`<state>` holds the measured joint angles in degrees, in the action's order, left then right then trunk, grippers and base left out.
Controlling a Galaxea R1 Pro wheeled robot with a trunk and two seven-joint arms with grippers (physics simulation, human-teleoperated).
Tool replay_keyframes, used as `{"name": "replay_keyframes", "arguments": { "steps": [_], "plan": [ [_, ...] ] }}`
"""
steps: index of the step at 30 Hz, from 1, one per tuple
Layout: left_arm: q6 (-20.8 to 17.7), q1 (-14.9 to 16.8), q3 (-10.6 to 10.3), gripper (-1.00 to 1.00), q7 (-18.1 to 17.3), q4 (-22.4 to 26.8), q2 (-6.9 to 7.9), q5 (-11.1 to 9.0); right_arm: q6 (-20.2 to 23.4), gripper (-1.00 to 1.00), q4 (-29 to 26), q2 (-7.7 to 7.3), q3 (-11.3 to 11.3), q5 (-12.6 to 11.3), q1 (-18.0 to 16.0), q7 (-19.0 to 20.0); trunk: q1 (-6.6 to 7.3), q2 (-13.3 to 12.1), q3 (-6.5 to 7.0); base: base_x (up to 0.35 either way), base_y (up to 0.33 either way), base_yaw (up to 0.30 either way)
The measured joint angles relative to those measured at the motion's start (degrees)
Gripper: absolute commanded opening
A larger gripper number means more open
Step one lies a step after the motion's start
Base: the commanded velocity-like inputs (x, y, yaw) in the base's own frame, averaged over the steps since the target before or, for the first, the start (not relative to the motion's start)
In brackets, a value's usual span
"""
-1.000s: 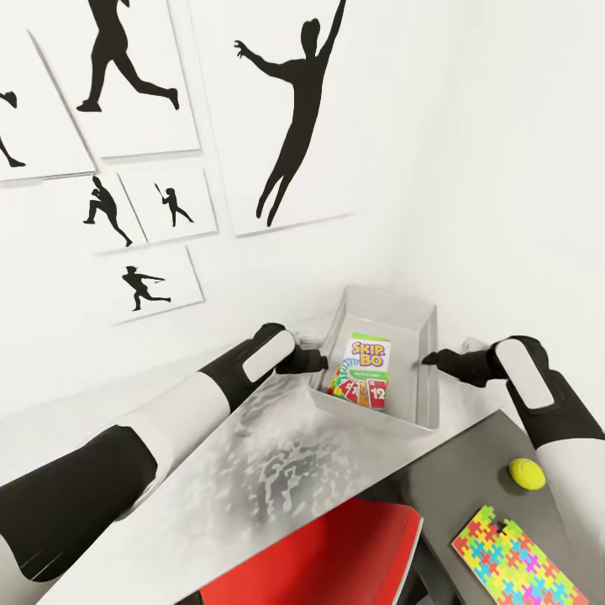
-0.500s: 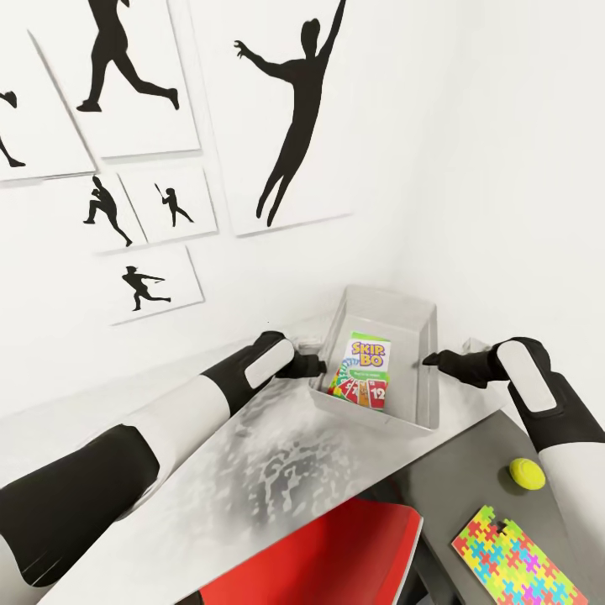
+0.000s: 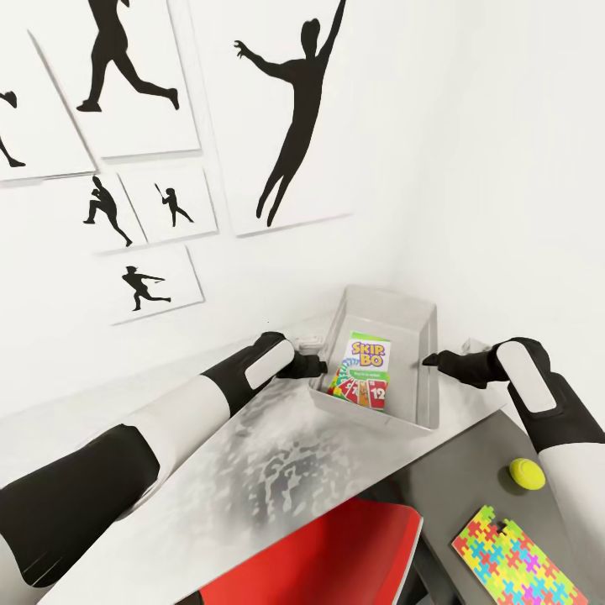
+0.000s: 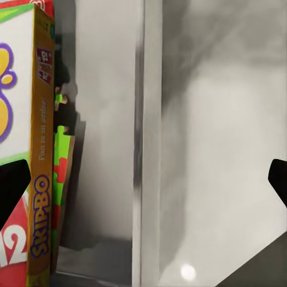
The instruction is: Put all the toys in the child's room - the three board games (two on the bed and one on the table), the two jigsaw puzzles on the table, and the tennis ball on the table - inside the toy box on the table in the child's room.
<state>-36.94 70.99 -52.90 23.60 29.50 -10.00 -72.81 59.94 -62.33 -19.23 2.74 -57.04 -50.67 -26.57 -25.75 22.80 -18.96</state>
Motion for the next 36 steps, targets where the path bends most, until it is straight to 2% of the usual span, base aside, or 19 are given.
{"name": "replay_keyframes", "arguments": {
  "steps": [13, 36],
  "plan": [
    [0.0, 0.0, -0.1, 1.0, 0.0, 0.1, 0.0, 0.0, 0.0, 1.0, 0.1, 0.1, 0.0, 0.0, 0.0, 0.0, 0.0, 0.0, -0.32, 0.0, 0.0, 0.0],
    [0.0, 0.0, -0.1, 1.0, 0.0, 0.2, 0.0, 0.1, 0.0, 1.0, 0.2, 0.14, 0.0, 0.0, 0.0, 0.0, 0.0, 0.0, -2.34, 0.0, 0.0, 0.0]
  ]
}}
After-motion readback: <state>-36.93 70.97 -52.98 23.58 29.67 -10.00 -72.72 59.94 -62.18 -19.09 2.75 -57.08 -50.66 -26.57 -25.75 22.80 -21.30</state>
